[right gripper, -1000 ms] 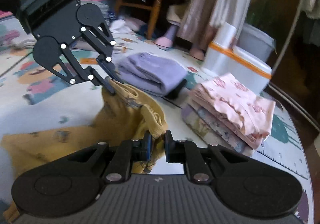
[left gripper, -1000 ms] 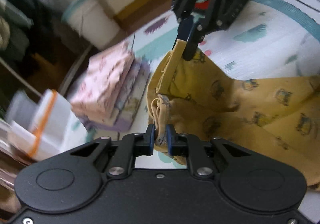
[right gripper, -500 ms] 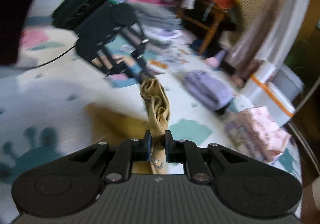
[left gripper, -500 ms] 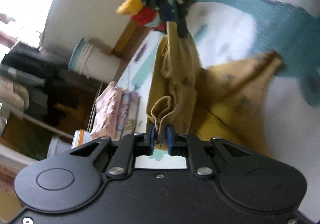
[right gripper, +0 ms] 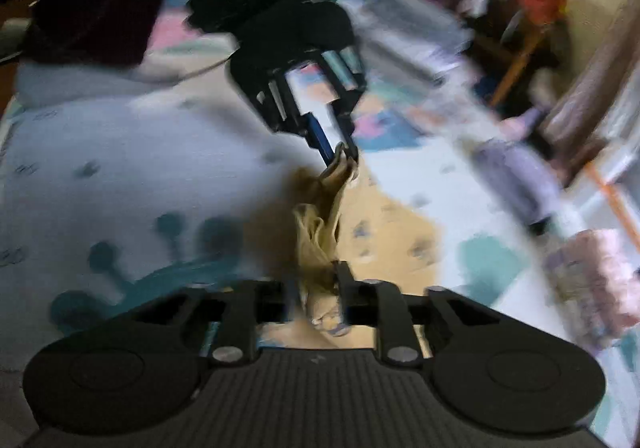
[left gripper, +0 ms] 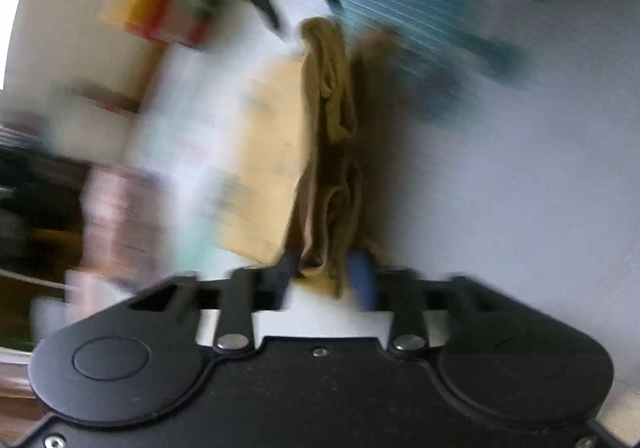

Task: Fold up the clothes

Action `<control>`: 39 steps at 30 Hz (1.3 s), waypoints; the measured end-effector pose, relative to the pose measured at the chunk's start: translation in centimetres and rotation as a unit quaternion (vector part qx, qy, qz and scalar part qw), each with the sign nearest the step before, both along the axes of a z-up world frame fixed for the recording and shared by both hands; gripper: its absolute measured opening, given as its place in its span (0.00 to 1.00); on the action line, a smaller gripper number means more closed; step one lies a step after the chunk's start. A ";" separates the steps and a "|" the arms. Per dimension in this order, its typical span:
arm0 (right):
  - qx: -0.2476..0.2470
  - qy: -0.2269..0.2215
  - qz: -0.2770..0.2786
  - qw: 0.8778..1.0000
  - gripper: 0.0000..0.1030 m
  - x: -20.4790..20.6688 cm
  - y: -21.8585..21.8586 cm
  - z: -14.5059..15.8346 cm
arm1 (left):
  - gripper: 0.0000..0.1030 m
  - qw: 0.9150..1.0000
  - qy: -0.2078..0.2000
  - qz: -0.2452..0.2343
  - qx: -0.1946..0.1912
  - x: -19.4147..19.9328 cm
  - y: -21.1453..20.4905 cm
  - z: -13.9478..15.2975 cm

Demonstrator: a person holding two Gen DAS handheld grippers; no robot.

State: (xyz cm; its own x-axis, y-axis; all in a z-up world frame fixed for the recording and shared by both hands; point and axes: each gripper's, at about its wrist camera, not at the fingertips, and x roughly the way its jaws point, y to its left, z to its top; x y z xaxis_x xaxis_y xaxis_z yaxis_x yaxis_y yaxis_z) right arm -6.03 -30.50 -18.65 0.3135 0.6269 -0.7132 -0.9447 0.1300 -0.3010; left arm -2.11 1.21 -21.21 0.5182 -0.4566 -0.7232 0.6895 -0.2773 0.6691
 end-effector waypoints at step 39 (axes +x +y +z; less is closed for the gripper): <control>0.063 0.109 -0.210 0.969 0.53 12.8 0.8 -3.3 | 0.46 0.861 0.358 0.308 -0.188 16.5 -10.1 0.7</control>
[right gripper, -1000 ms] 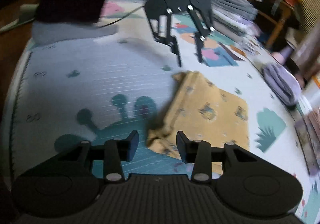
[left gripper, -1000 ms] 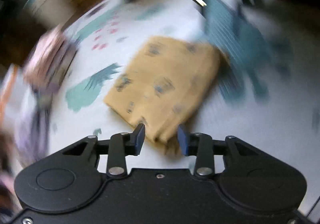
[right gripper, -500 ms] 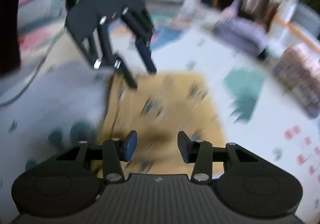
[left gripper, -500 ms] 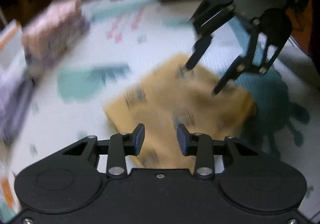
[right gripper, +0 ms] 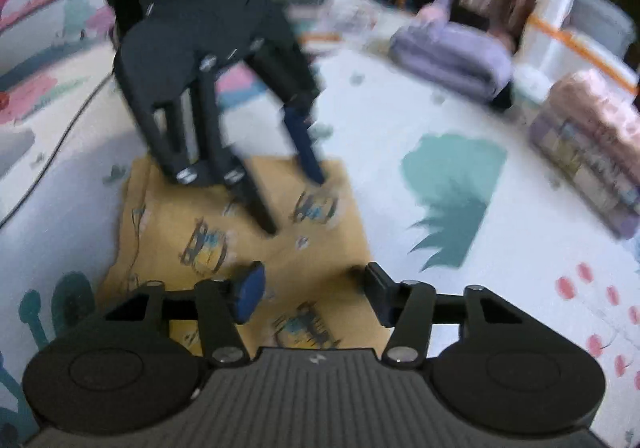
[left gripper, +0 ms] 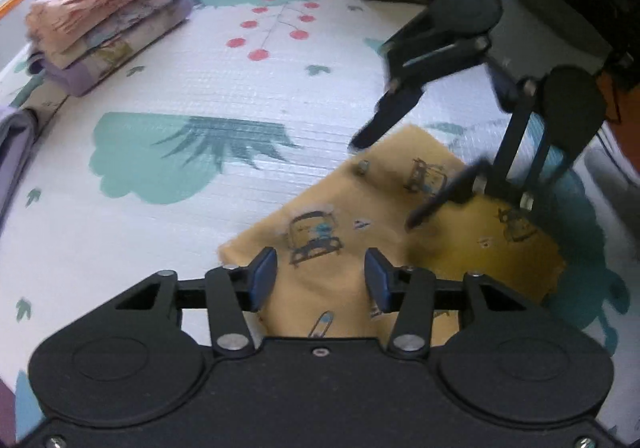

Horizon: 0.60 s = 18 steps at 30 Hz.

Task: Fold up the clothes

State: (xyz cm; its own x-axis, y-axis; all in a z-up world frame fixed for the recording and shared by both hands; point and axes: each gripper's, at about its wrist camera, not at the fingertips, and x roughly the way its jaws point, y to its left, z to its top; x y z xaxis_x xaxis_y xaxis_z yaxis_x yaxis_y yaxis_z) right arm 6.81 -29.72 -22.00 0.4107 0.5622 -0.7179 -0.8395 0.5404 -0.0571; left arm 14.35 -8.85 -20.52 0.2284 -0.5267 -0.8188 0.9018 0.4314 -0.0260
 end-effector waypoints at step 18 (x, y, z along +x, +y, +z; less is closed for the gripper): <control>0.084 0.140 -0.139 0.977 0.11 4.0 -6.2 -1.3 | 0.10 0.991 0.086 0.077 -0.074 6.7 2.2 -2.4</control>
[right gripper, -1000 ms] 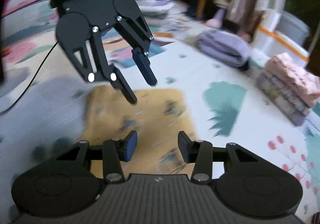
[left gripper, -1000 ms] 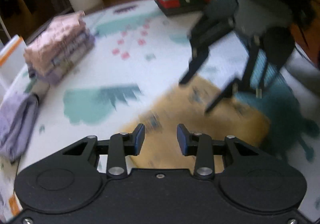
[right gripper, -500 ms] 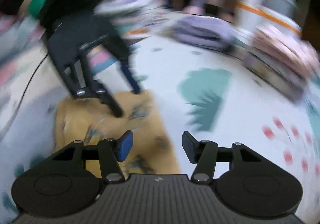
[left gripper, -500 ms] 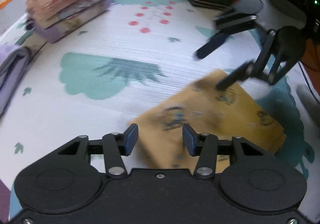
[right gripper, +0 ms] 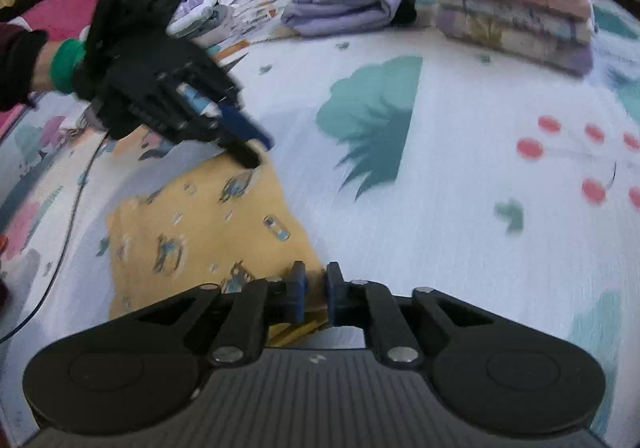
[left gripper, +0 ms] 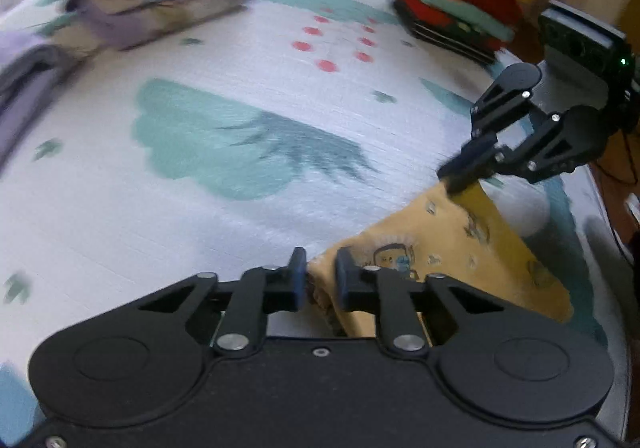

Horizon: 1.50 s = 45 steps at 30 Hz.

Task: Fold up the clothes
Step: 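Carry the folded yellow shirt with both tools toward the clothes stack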

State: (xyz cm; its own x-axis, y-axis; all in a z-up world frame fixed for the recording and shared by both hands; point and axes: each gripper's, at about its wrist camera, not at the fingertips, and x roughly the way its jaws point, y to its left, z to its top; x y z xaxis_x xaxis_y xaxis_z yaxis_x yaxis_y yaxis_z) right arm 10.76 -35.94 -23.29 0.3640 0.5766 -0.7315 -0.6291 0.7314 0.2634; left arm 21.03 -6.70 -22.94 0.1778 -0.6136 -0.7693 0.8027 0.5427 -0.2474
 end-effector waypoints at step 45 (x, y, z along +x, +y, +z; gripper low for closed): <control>0.077 -0.295 -0.042 0.951 0.11 14.7 0.3 16.5 | 0.08 0.949 -0.259 0.146 -0.107 6.5 4.1 19.2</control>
